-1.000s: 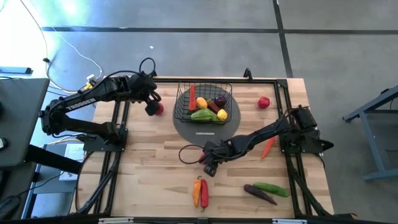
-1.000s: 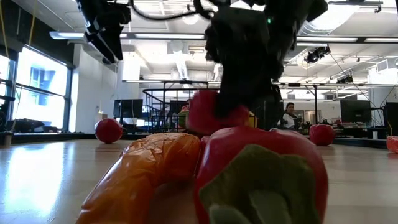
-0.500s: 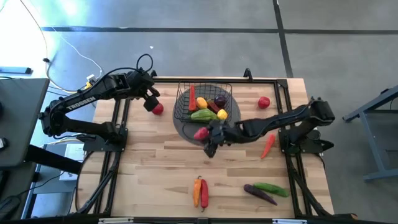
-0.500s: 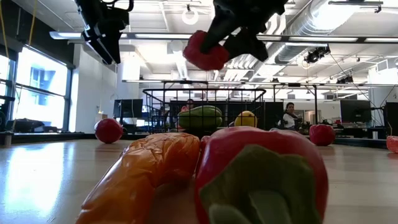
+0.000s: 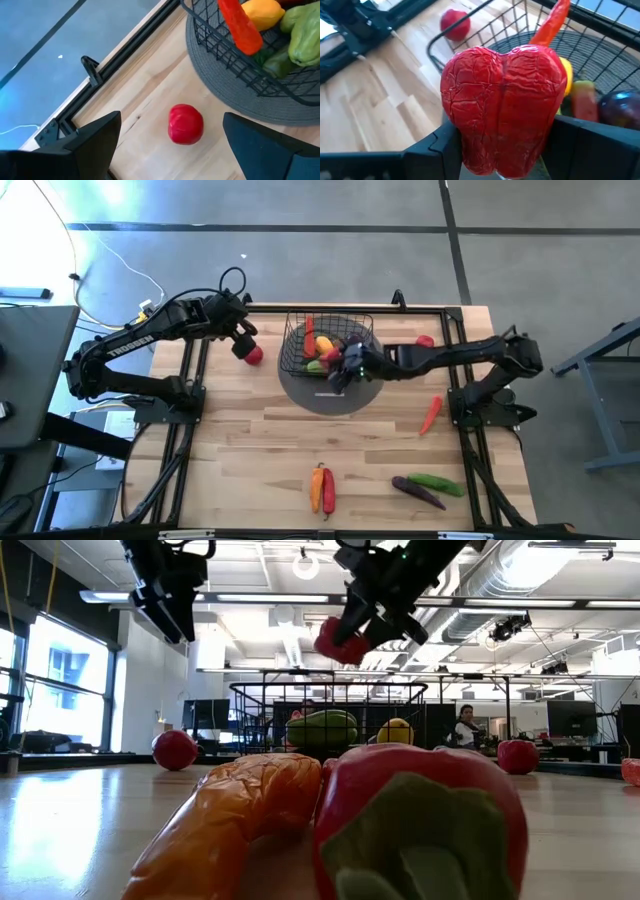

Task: Build produce basket
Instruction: Put the red bell pepper into the wire basket, then put the left tomato into the wire basket

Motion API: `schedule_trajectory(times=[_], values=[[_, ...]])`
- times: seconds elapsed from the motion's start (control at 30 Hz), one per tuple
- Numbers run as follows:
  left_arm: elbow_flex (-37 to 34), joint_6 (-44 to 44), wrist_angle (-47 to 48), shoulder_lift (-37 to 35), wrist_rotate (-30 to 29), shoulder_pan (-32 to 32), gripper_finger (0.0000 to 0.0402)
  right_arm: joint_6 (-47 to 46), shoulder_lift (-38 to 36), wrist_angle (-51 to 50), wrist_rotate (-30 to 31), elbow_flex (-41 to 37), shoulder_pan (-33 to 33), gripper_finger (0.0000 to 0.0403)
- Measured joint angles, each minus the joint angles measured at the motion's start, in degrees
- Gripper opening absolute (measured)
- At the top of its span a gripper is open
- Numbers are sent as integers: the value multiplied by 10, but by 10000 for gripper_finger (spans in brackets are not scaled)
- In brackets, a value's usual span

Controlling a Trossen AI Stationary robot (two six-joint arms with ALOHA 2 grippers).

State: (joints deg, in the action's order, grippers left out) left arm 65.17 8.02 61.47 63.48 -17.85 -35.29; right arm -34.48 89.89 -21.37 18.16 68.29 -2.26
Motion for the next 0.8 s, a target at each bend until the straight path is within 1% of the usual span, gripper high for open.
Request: schedule_trajectory(times=[0.07,0.17,0.3,0.4,0.5,0.63,0.8], values=[[0,12,0,0,-7,-1,342,15,0,-3,-14,0,-16,186],[0,32,1,0,-11,-9,342,38,0,-3,-51,0,-39,192],[0,63,2,0,-9,-30,342,74,0,-11,-85,0,-65,217],[0,94,3,1,-4,-51,343,62,0,-28,-88,0,-83,238],[0,116,10,9,19,-75,350,71,0,-40,-91,0,-98,249],[0,128,21,31,57,-97,365,107,0,-57,-99,0,-110,252],[0,148,17,57,69,-105,380,133,0,-70,-97,0,-122,252]])
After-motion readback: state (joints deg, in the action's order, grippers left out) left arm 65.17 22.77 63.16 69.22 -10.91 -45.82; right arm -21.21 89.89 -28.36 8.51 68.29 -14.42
